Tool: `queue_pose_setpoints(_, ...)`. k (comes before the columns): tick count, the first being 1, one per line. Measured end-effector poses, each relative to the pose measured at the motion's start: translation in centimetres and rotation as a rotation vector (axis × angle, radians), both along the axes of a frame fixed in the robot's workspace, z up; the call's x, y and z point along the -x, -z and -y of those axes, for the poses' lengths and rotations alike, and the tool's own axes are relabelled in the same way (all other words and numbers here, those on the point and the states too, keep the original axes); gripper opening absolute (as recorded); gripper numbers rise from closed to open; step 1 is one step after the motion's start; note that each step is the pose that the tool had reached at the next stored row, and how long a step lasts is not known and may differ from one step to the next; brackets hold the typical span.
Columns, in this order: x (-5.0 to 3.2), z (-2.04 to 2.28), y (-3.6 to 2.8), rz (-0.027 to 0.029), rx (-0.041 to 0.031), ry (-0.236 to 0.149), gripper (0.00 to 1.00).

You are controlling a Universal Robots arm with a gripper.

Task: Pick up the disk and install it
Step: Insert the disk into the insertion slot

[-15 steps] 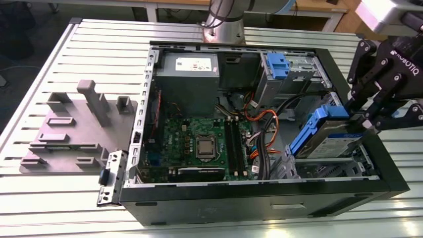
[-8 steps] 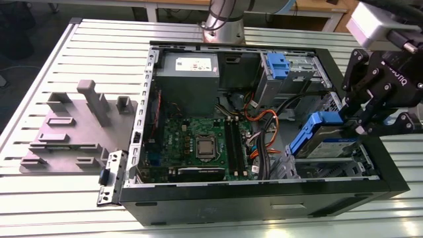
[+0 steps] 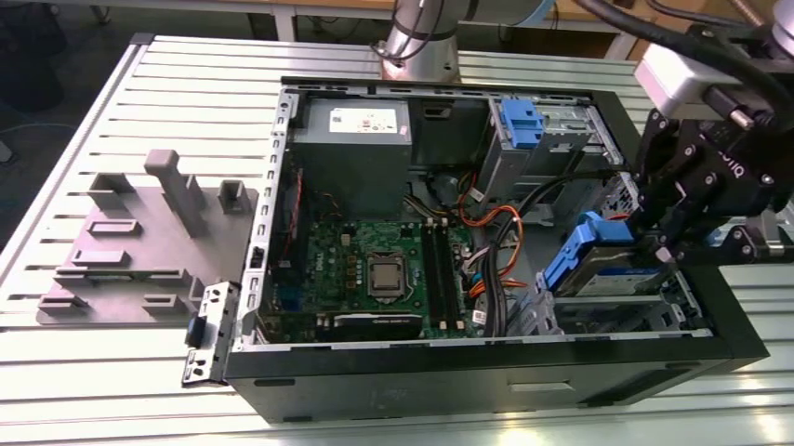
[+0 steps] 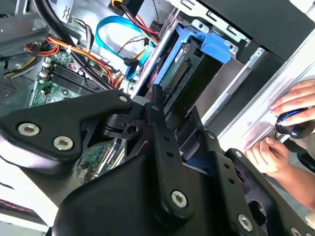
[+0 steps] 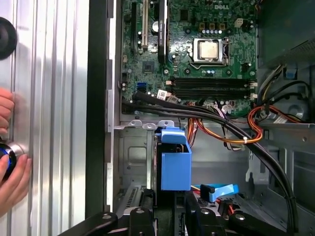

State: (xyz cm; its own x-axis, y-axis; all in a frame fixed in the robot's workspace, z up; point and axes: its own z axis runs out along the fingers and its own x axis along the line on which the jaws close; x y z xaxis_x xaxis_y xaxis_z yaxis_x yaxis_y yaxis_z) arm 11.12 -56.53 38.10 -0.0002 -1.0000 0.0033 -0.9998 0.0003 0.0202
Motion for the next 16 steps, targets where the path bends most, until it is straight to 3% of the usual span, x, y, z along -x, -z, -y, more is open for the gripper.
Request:
queue_pose_setpoints(13, 0.00, 0.00, 2.36, 0.0000, 0.0001, 0.000, 0.35)
queue_pose_setpoints(16, 0.00, 0.00, 2.48, 0.0000, 0.0000, 0.000, 0.35)
